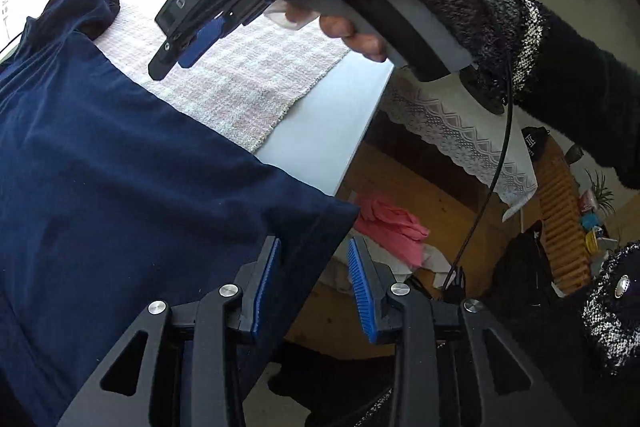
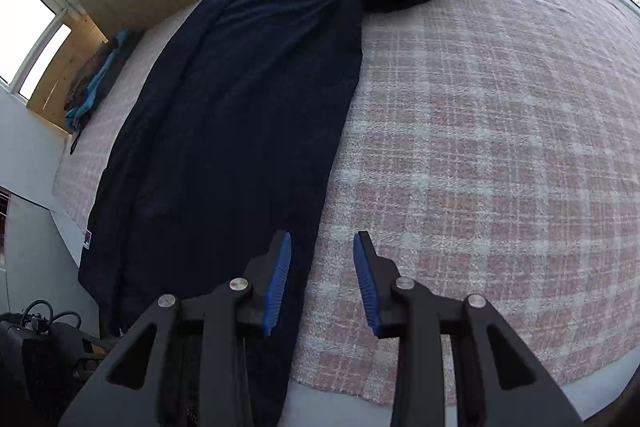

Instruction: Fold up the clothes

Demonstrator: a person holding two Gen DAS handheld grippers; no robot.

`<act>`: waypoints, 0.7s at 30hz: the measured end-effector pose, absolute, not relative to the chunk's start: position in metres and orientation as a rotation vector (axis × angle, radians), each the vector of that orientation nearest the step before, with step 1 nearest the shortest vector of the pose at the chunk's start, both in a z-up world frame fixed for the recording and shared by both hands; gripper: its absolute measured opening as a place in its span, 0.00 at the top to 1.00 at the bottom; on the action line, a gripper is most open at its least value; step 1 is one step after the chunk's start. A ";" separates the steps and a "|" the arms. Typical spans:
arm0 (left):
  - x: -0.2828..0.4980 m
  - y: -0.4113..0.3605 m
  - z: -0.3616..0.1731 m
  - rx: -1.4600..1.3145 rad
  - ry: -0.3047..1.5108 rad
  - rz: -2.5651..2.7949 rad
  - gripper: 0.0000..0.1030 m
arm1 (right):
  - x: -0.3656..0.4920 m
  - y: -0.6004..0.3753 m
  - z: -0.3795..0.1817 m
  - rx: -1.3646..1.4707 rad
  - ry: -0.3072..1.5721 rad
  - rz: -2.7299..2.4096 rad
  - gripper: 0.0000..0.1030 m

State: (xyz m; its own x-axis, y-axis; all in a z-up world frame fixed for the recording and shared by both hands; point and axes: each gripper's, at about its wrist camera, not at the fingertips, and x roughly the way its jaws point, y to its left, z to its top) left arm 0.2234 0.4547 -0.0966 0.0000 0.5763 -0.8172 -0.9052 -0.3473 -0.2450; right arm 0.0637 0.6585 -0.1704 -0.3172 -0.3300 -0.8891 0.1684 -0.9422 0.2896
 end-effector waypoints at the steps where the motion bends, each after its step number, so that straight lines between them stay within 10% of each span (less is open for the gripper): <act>1: 0.226 0.458 -0.094 -1.051 0.452 1.654 0.69 | 0.057 0.655 -0.175 1.614 -0.199 -2.322 0.69; 18: 0.258 0.497 -0.124 -0.931 0.746 1.786 0.68 | -0.095 0.656 -0.193 1.588 -0.262 -2.417 0.62; 21: 0.260 0.497 -0.123 -0.895 0.767 1.808 0.79 | -0.102 0.647 -0.195 1.600 -0.154 -2.381 0.97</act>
State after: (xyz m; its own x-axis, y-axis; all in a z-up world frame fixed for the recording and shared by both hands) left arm 0.2601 0.4966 -0.1232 -0.2868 0.4685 -0.8356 -0.9264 -0.3576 0.1175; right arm -0.1024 0.6471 -0.1951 -0.3546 -0.2786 -0.8925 0.1616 -0.9585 0.2350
